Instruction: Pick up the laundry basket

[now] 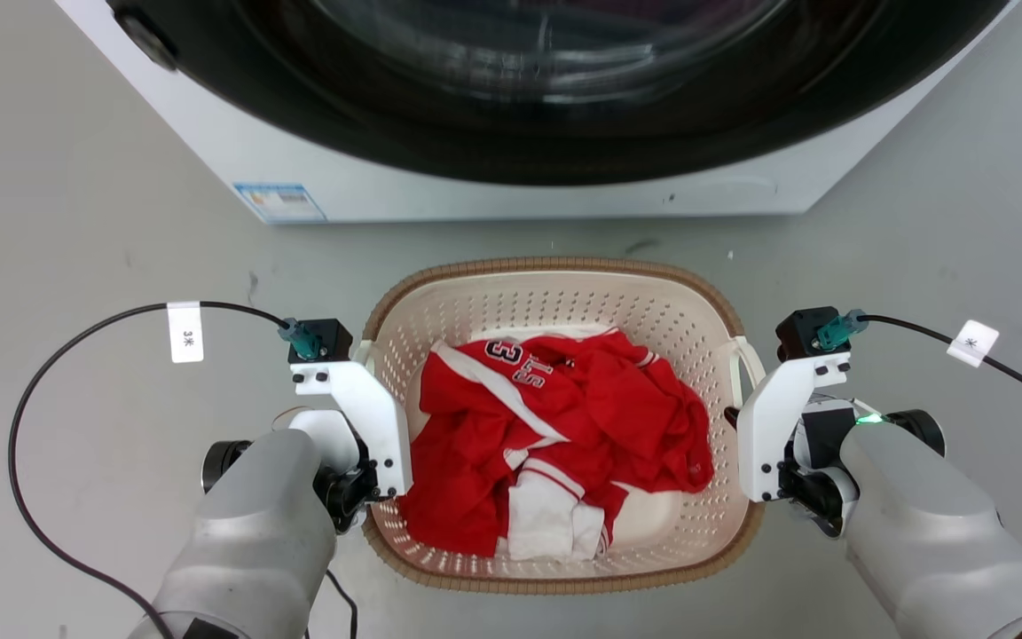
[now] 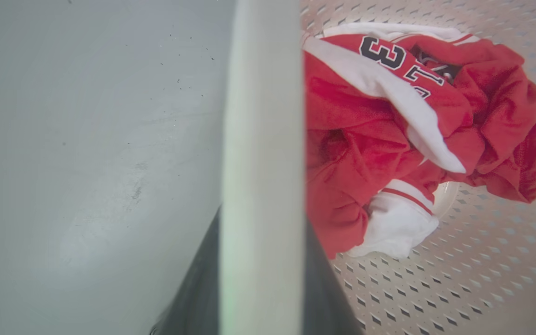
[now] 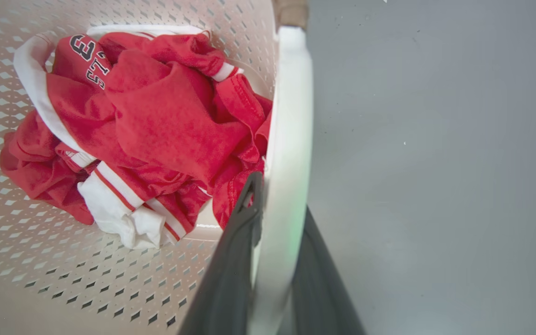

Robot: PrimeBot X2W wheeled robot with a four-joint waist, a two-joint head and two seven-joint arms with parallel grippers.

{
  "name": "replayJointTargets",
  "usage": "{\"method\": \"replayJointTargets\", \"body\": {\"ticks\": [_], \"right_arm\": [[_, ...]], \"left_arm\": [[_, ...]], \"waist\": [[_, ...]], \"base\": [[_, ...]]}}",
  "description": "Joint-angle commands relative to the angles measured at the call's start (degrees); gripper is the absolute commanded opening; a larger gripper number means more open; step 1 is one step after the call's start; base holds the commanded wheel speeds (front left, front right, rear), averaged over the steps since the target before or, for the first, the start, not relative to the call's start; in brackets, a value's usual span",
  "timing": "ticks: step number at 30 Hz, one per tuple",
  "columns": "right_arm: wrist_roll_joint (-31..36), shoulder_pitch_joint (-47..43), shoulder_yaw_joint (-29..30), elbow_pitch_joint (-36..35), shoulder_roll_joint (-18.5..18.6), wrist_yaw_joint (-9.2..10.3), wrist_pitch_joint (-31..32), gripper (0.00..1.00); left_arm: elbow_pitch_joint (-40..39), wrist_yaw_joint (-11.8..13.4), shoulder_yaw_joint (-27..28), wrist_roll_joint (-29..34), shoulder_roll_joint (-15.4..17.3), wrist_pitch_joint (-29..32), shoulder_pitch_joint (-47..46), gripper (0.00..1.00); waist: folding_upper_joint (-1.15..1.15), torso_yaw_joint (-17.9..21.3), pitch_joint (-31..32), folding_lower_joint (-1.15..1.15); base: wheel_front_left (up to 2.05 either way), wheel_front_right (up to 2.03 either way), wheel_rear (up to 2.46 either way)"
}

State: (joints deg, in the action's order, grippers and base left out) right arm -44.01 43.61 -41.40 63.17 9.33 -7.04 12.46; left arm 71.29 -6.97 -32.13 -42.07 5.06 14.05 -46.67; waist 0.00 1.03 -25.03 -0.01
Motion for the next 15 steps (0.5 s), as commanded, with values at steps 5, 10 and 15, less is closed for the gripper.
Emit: {"method": "replayJointTargets", "body": {"ticks": [5, 10, 15], "right_arm": [[-2.85, 0.18, -2.28, -1.56, -1.38, -0.82, 3.88, 0.0], [-5.24, 0.51, -3.55, -1.37, -1.63, -0.82, 7.39, 0.0], [-7.36, -0.22, -4.61, -0.72, -2.11, -0.82, 10.74, 0.0]], "left_arm": [[-1.28, -0.88, -1.52, -1.71, -1.2, 2.15, 0.72, 0.0], [-1.22, -0.88, -2.44, -3.26, -0.89, 4.1, 1.58, 0.0], [-1.04, -0.88, -3.44, -4.86, -0.97, 7.07, 3.19, 0.0]], "waist": [[0.0, 0.52, 6.2, 0.01], [0.0, 0.78, 9.97, 0.01], [0.0, 0.69, 14.09, 0.01]], "base": [[0.0, 0.0, 0.0], [0.0, 0.0, 0.0], [0.0, 0.0, 0.0]]}}
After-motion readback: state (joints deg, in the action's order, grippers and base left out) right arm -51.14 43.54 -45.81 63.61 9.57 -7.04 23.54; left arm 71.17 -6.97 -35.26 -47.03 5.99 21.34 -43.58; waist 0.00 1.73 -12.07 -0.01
